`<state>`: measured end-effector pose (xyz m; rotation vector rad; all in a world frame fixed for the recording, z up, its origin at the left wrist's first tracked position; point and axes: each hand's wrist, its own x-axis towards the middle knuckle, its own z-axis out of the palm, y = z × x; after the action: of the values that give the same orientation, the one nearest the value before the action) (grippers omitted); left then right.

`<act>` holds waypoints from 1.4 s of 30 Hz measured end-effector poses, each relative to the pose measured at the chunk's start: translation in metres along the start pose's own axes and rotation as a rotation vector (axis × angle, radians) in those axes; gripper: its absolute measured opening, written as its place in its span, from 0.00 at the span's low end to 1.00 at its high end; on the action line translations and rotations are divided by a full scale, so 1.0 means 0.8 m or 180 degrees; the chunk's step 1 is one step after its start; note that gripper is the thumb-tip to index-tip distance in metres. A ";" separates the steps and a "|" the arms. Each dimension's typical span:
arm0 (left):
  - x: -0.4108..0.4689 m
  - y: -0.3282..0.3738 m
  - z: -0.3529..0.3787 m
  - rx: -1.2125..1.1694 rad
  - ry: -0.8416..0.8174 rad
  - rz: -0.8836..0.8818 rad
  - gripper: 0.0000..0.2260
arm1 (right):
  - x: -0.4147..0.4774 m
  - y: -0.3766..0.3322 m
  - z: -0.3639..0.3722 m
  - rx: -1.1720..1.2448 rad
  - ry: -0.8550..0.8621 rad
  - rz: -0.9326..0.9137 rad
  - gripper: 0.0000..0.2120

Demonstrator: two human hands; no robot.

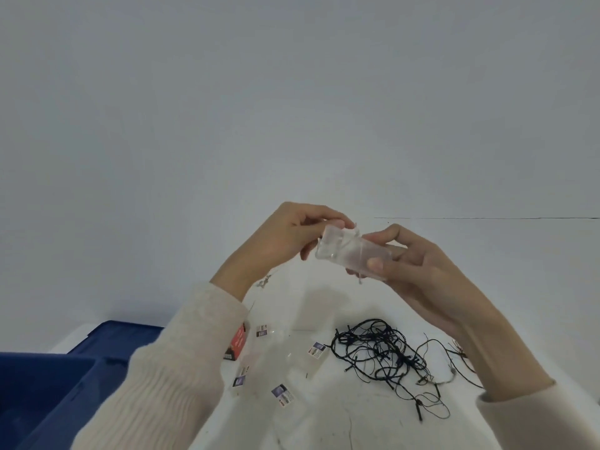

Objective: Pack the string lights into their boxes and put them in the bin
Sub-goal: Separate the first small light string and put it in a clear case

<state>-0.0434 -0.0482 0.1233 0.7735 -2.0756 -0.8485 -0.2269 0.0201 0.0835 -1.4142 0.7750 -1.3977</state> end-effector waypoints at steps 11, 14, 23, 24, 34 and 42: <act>-0.027 -0.024 0.056 -0.1478 -0.0468 -0.0715 0.12 | 0.020 -0.010 0.005 0.0783 0.0985 -0.0444 0.12; -0.034 -0.020 0.063 -0.1038 -0.0533 -0.0786 0.13 | 0.027 -0.012 0.002 0.0382 0.1264 -0.0605 0.11; -0.055 0.022 0.064 0.2634 -0.0077 -0.0038 0.14 | 0.035 0.003 -0.009 -0.1719 0.1753 -0.0897 0.11; -0.055 0.032 0.062 0.2913 0.0009 0.0087 0.14 | 0.034 0.006 -0.009 -0.1932 0.1684 -0.0911 0.10; -0.016 0.029 0.003 0.2500 0.0504 0.0849 0.10 | 0.011 0.016 -0.007 -0.1944 0.0238 -0.0219 0.16; -0.009 -0.019 0.007 -0.0318 0.0229 -0.0100 0.06 | 0.012 0.016 0.000 0.0314 -0.0181 0.0040 0.18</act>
<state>-0.0402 -0.0502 0.1061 0.7729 -1.9474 -0.9211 -0.2231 0.0068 0.0753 -1.3644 0.6684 -1.3619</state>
